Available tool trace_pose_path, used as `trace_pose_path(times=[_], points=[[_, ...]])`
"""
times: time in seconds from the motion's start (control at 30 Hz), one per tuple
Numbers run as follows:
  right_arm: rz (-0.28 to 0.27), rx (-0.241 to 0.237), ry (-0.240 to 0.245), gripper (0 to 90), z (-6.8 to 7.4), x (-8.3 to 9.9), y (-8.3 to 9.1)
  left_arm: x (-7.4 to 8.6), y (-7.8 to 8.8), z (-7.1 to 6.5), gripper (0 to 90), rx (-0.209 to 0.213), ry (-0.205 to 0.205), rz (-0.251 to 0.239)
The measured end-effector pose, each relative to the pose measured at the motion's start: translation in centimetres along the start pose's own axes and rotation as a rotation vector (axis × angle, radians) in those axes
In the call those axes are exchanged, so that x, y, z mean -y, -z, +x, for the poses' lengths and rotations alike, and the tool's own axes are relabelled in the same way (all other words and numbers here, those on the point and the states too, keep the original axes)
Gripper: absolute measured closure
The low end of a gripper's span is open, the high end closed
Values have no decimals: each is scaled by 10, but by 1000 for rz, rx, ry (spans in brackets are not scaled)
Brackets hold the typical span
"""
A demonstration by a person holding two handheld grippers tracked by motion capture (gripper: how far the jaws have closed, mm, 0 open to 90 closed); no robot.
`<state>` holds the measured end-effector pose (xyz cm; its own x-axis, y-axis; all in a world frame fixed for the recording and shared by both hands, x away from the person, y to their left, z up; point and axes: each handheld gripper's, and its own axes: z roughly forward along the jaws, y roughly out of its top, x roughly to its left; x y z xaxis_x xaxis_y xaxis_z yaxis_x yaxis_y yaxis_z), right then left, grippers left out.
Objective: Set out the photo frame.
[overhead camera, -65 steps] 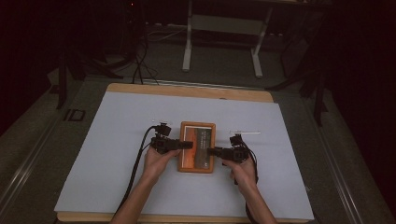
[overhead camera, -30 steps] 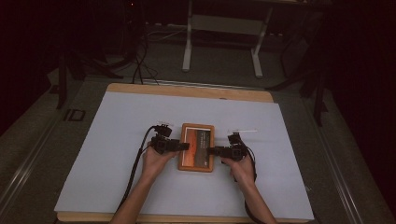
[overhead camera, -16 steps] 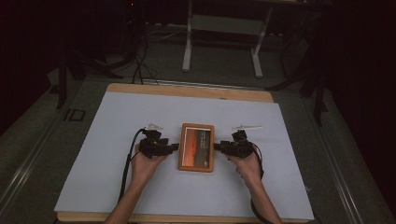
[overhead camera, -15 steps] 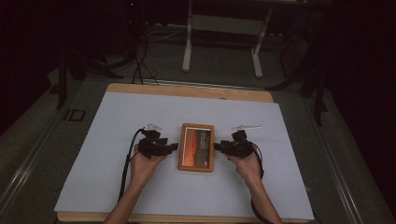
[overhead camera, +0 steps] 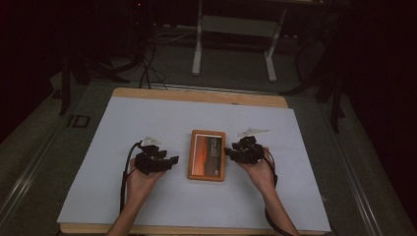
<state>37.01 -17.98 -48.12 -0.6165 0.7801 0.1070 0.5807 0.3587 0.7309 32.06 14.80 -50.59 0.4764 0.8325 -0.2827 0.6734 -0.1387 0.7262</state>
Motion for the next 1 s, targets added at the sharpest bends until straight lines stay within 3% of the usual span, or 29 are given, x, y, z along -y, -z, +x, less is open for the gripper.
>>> trace_pose_path(times=[0.2,0.33,0.5,0.7,1.0], points=[[-3,-1,45,711,1,-13,-5,0,1,-2,420,13,0,-9],[-27,21,116,896,6,-25,-15,-1,4,-5,421,32,8,-24],[-14,30,117,897,6,-36,-29,-1,4,-8,414,45,8,-21],[-8,49,94,896,2,-37,-37,1,-4,-11,417,59,-4,6],[6,54,103,896,2,-36,-44,4,-13,-18,441,93,-22,40]])
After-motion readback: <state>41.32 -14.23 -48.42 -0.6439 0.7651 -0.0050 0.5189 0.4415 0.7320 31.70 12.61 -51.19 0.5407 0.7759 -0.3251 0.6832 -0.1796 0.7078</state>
